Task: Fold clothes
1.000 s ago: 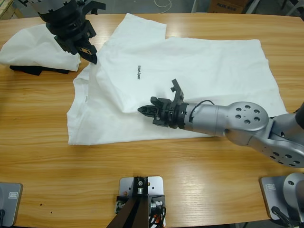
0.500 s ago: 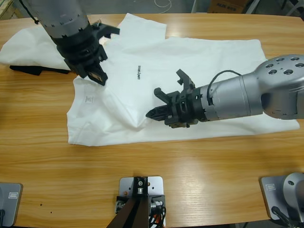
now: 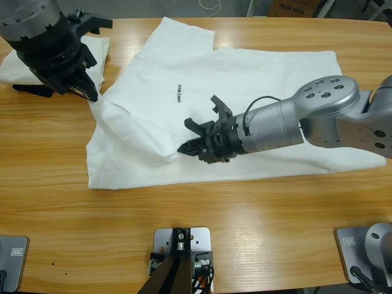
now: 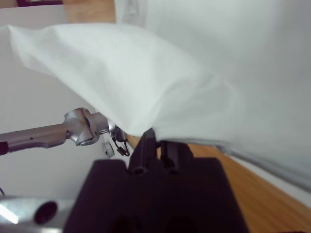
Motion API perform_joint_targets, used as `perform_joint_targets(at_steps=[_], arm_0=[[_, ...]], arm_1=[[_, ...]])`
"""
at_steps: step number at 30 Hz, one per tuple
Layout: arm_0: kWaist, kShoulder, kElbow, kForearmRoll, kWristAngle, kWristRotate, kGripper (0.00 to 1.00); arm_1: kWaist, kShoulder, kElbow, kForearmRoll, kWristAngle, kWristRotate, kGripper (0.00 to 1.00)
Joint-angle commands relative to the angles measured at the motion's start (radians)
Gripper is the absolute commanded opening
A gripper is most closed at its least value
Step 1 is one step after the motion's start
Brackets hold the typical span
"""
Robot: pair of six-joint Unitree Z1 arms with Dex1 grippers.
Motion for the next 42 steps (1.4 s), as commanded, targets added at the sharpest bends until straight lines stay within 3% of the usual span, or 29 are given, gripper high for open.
perform_joint_targets(at_steps=[1,10,22,35,42], arm_0=[[-0.012,0.021,-0.008,0.145,-0.004,-0.013,0.000],[-0.138,0.018,0.105,0.132,-0.004,-0.080,0.000],[-0.153,-0.020,0.296,0.008,0.022,-0.104,0.000],[-0.215,-0.001,0.306,-0.010,-0.026,-0.124,0.000],[-0.222,0.020,0.327,-0.112,-0.064,-0.169,0.000]], arm_1=[[-0.058,0.076,0.005,-0.053,0.025,-0.052,0.000],[-0.064,0.070,0.003,0.103,0.050,-0.076,0.000],[-0.064,0.033,-0.140,0.409,0.010,-0.204,0.000],[-0.064,0.055,-0.293,0.697,-0.034,-0.289,0.000],[-0.064,0.053,-0.359,0.873,-0.161,-0.373,0.000]])
